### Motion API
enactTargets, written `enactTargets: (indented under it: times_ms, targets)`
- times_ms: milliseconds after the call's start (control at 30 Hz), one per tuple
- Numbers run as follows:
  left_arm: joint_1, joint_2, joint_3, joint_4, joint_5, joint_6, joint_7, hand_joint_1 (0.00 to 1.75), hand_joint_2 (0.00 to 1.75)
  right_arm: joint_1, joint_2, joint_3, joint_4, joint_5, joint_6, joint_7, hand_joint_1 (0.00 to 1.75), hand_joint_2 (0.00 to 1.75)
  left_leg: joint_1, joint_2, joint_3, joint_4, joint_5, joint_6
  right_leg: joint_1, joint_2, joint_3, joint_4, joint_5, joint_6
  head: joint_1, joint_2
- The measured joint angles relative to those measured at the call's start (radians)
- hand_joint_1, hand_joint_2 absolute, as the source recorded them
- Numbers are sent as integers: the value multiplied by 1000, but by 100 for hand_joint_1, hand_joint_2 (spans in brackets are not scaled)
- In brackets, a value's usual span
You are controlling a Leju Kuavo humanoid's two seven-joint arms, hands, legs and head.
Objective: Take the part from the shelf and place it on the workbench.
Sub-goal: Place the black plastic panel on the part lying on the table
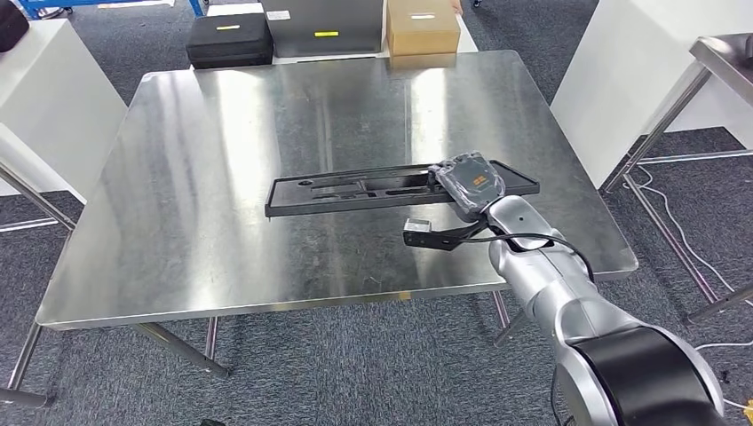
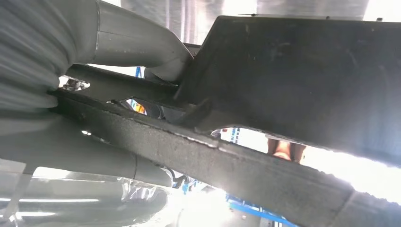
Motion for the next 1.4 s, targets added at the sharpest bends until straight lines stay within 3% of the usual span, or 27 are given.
enactTargets:
  times_ms: [33, 133, 167, 267, 900, 1067, 1233, 1400]
  targets:
    - [1, 0, 1, 0, 0, 0, 0, 0, 175, 0, 3, 1, 0, 0, 0, 0, 169, 175, 0, 0, 0, 0, 0, 0, 0, 0, 0, 0, 0, 0, 0, 0]
    - [1, 1, 1, 0, 1, 1, 0, 0, 175, 1, 6, 2, 0, 0, 2, 0, 42, 44, 0, 0, 0, 0, 0, 0, 0, 0, 0, 0, 0, 0, 0, 0]
    - [2, 1, 2, 0, 4, 0, 0, 0, 131, 1, 7, 3, 0, -1, 2, 0, 0, 0, 0, 0, 0, 0, 0, 0, 0, 0, 0, 0, 0, 0, 0, 0]
    - [2, 2, 15, 0, 28, -6, -1, 0, 0, 1, 10, 3, 0, -4, 7, 1, 0, 0, 0, 0, 0, 0, 0, 0, 0, 0, 0, 0, 0, 0, 0, 0]
    - [30, 9, 81, 0, 62, -28, -18, 0, 0, 2, -27, -8, 0, -20, 28, 52, 0, 0, 0, 0, 1, 0, 0, 0, 0, 0, 0, 0, 0, 0, 0, 0]
    - [30, 9, 93, 0, 69, -29, -14, 0, 0, -4, -46, -13, 0, 0, 52, 121, 0, 0, 0, 0, 1, 0, 0, 0, 0, 0, 0, 0, 0, 0, 0, 0]
    - [33, 8, 115, 0, 83, -29, -16, 0, 0, -67, -136, -18, 0, 55, 57, 265, 0, 0, -2, -5, 1, 2, 0, 1, 0, -5, -2, -1, 0, 0, 0, 0]
    - [45, 5, 134, 0, 86, -30, -18, 0, 0, -140, -266, -42, -4, 57, 46, 271, 0, 0, -3, -7, 0, 2, -1, 3, 0, -7, 2, -2, 0, 1, 1, 0]
